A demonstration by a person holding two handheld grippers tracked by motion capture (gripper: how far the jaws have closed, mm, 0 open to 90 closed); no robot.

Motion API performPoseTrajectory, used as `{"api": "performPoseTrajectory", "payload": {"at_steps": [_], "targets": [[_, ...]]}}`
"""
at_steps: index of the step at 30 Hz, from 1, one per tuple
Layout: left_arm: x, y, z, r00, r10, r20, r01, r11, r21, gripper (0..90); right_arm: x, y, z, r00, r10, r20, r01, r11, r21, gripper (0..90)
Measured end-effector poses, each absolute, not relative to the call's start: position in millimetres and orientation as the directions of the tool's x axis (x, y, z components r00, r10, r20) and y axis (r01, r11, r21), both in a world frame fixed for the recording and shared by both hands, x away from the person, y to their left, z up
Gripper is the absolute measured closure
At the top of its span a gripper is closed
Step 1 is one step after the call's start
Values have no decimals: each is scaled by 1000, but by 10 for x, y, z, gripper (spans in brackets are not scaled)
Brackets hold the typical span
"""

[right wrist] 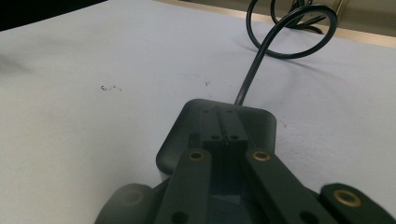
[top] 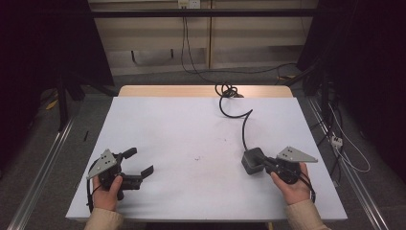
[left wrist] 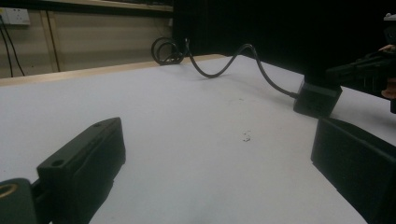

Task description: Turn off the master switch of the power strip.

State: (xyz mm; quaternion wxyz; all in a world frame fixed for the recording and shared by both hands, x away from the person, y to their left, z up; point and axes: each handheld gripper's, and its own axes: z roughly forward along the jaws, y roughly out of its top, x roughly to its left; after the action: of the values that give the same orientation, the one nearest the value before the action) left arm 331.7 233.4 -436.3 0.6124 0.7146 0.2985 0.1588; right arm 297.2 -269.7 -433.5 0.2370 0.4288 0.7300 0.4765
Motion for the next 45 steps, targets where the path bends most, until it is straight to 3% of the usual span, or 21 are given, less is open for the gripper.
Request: {"api": "performPoseTrajectory", "payload": {"at_steps": [45], "targets": [[3310, 2334, -4355, 771, 622, -135, 226, -70, 972, 29, 2966, -2696, -4349, -521, 852, 58, 392, 178, 903, 900]]}}
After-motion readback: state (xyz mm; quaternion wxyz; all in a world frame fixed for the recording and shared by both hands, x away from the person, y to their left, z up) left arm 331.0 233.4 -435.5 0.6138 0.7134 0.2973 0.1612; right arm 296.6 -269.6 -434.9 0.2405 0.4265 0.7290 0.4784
